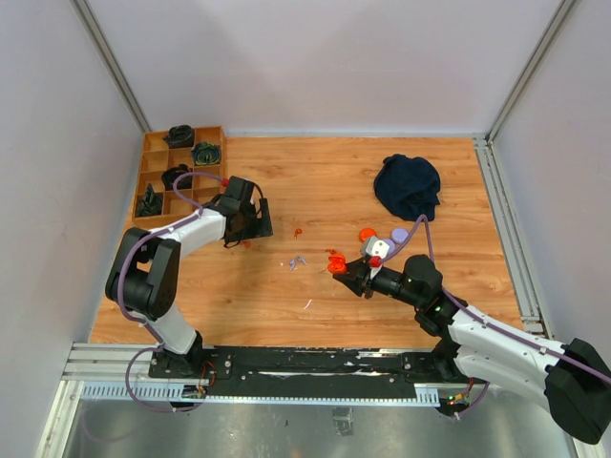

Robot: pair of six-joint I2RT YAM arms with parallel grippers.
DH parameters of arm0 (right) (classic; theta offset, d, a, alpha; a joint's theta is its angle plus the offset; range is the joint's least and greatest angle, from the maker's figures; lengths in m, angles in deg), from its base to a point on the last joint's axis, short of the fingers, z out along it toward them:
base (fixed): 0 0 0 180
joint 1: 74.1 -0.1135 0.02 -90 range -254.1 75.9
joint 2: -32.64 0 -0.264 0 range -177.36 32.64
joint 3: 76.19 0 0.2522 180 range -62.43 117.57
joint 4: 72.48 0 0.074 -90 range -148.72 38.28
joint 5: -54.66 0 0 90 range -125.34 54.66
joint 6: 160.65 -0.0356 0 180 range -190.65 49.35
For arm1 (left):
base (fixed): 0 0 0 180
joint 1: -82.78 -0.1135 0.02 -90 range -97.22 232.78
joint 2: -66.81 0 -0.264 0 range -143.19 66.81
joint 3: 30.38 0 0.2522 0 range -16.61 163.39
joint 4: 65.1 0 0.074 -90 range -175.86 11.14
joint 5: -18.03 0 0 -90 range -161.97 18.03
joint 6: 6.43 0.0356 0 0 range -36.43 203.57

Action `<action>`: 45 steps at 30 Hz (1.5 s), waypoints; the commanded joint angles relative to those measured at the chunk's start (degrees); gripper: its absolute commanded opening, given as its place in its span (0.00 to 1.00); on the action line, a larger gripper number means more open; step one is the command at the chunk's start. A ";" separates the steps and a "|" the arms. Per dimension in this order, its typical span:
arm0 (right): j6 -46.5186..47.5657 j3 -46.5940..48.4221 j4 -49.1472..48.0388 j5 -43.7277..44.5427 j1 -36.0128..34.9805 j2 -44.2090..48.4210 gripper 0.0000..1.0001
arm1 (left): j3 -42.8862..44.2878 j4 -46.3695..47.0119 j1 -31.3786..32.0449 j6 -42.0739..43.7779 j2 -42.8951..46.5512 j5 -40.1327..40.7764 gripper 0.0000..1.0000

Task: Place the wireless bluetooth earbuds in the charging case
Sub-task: Pick up the earbud from the center of the board.

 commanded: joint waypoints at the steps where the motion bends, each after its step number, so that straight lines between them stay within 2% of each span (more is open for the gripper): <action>1: 1.35 0.23 -0.77 0.52 1.03 0.72 0.09 | -0.48 -2.01 -0.32 1.38 -0.03 -2.70 0.88; 6: 1.35 0.29 -0.50 0.53 0.99 0.61 0.09 | -0.58 -4.51 -0.27 0.79 -0.07 -5.25 0.82; 13: 1.33 0.43 -0.40 0.59 1.01 0.55 0.10 | -1.44 -6.57 0.01 -0.75 2.58 -9.49 0.78; 26: 1.41 0.47 -0.19 0.59 1.03 0.16 0.10 | 4.33 -13.27 0.33 -2.92 -1.12 3.85 0.72; 29: 1.44 0.64 -0.16 0.62 1.04 -0.10 0.10 | 4.65 -11.78 0.27 -3.74 -2.33 2.42 0.67; 37: 1.59 0.75 0.15 0.71 1.02 -0.28 0.10 | 5.69 -9.53 0.28 -3.77 -5.76 0.08 0.65; 42: 1.61 0.75 0.04 0.70 1.04 -0.51 0.10 | 6.75 -9.51 0.33 -2.87 -6.56 -1.40 0.59; 45: 1.60 0.70 0.14 0.70 0.99 -0.38 0.10 | 7.21 -9.53 0.74 -2.17 -6.79 -1.77 0.58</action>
